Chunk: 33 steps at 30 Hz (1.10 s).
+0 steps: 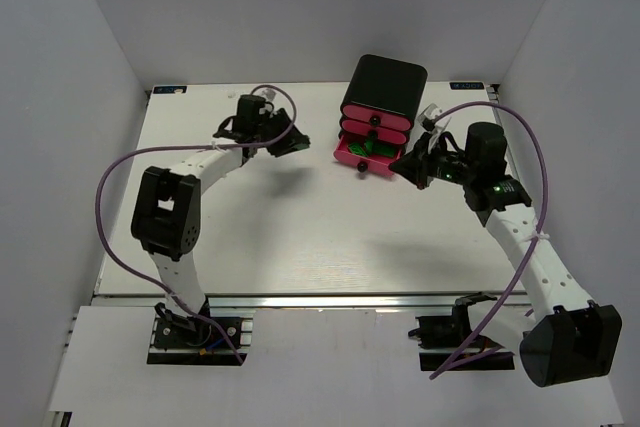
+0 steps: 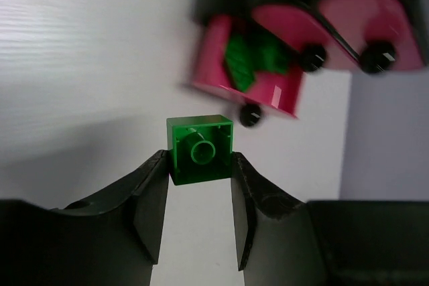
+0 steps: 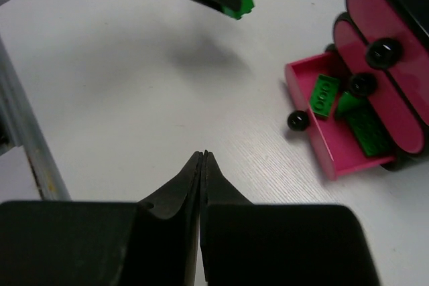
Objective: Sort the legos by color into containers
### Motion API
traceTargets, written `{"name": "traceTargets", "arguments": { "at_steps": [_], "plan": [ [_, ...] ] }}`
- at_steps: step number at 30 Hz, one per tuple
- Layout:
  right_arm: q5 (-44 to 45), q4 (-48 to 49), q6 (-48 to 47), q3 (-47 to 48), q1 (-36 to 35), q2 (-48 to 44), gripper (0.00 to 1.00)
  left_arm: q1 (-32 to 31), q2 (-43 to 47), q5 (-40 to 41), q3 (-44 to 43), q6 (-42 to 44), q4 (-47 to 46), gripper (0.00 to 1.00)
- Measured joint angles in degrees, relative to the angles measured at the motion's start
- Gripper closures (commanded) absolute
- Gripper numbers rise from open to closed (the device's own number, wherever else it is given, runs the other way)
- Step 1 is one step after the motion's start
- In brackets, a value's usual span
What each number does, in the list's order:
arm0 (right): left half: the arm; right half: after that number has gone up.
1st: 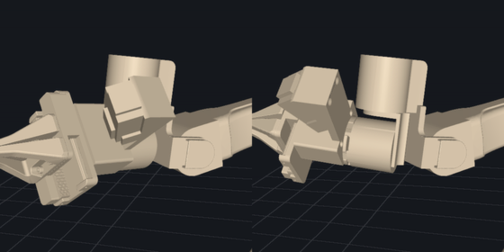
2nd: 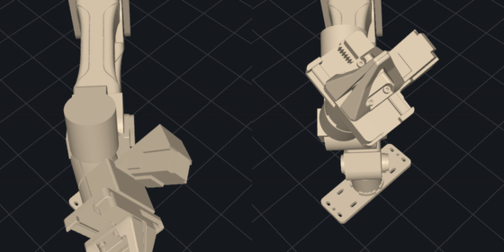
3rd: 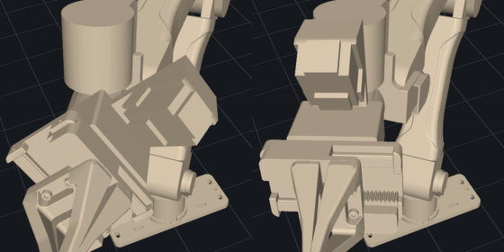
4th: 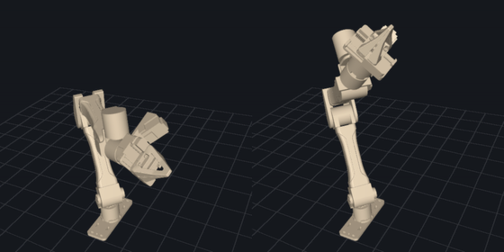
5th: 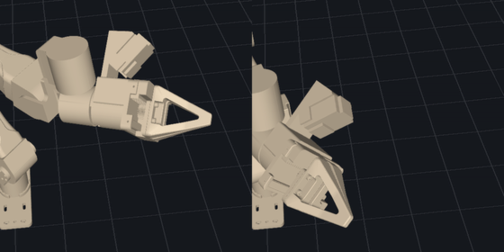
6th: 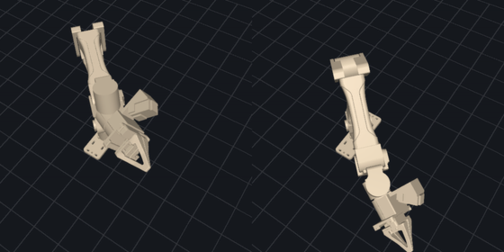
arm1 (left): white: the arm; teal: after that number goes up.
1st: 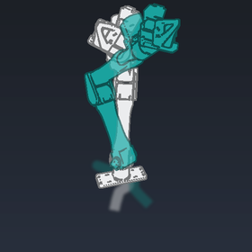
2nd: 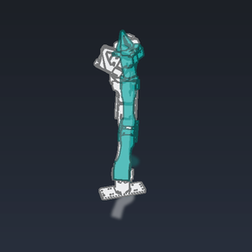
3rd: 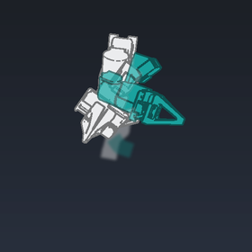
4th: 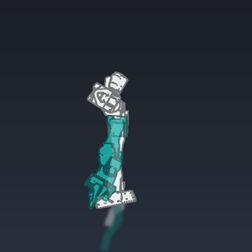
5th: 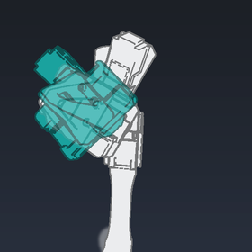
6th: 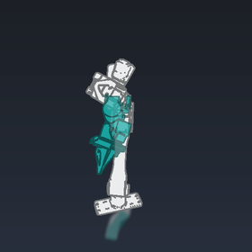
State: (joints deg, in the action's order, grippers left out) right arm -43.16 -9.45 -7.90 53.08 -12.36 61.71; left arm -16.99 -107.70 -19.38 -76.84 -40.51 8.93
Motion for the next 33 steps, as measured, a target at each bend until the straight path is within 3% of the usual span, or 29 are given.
{"name": "traceTargets", "arguments": {
  "at_steps": [7, 17, 20, 25, 29, 32, 33],
  "plan": [
    [5.92, 2.05, 1.55, -2.23, 3.72, -0.02, 1.00, -8.04, 0.85, -6.67, 0.92, -5.62, -6.78, 0.92],
    [6.12, 4.13, 2.56, -2.75, 7.87, -0.94, 0.98, -12.41, -8.11, -3.52, -7.02, -10.43, -9.73, 0.88],
    [5.29, 4.31, 2.84, -3.34, 8.35, -1.14, 0.96, -12.96, -10.67, -2.14, -9.40, -11.13, -9.88, 0.81],
    [4.68, 4.76, 2.97, -3.41, 8.83, -1.14, 0.95, -13.53, -14.71, -0.76, -13.84, -11.96, -9.66, 0.49],
    [3.96, 5.01, 2.99, -3.48, 8.98, -1.14, 0.94, -13.55, -16.74, -0.26, -16.35, -12.59, -9.33, 0.42],
    [3.39, 5.11, 2.97, -3.69, 9.03, -1.14, 0.86, -13.55, -17.42, 0.07, -17.44, -12.92, -9.14, 0.36],
    [3.04, 5.14, 2.93, -3.82, 9.07, -1.14, 0.78, -13.55, -17.49, 0.11, -17.81, -12.96, -8.85, 0.36]
  ]
}}
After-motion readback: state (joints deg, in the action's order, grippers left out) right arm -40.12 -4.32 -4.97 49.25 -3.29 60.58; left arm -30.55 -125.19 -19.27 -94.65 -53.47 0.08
